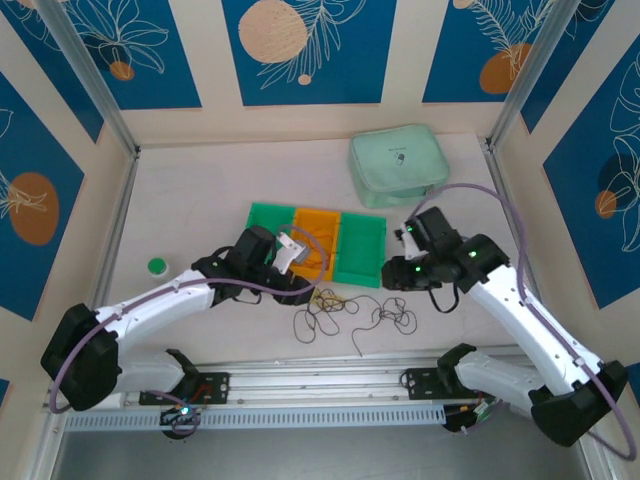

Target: Untangle the cables

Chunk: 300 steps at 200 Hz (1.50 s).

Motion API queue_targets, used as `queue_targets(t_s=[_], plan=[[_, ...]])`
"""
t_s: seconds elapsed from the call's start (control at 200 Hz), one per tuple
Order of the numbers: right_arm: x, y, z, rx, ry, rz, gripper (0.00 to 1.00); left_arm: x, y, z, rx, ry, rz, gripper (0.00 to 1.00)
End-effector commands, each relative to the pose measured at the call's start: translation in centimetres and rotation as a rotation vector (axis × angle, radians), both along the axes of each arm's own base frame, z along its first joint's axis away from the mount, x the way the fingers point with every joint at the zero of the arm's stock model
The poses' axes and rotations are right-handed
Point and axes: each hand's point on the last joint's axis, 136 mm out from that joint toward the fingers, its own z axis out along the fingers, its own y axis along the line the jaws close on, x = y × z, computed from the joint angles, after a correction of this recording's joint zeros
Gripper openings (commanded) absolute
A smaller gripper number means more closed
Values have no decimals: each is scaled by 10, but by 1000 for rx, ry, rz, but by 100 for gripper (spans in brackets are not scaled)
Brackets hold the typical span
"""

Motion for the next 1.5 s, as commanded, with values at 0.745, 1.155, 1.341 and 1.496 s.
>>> queue_targets(t_s=[0.745, 1.155, 1.341, 1.496], plan=[[-25, 133, -108, -146, 142, 329, 35, 27, 67, 24, -65, -55, 358, 52], [-16, 141, -63, -136, 74, 388, 0, 23, 79, 20, -48, -77, 365, 51], [-21, 154, 53, 109, -108, 465, 0, 22, 79, 23, -61, -112, 349, 50], [-28, 153, 120, 264, -224, 487, 0, 22, 79, 26, -78, -156, 333, 50]])
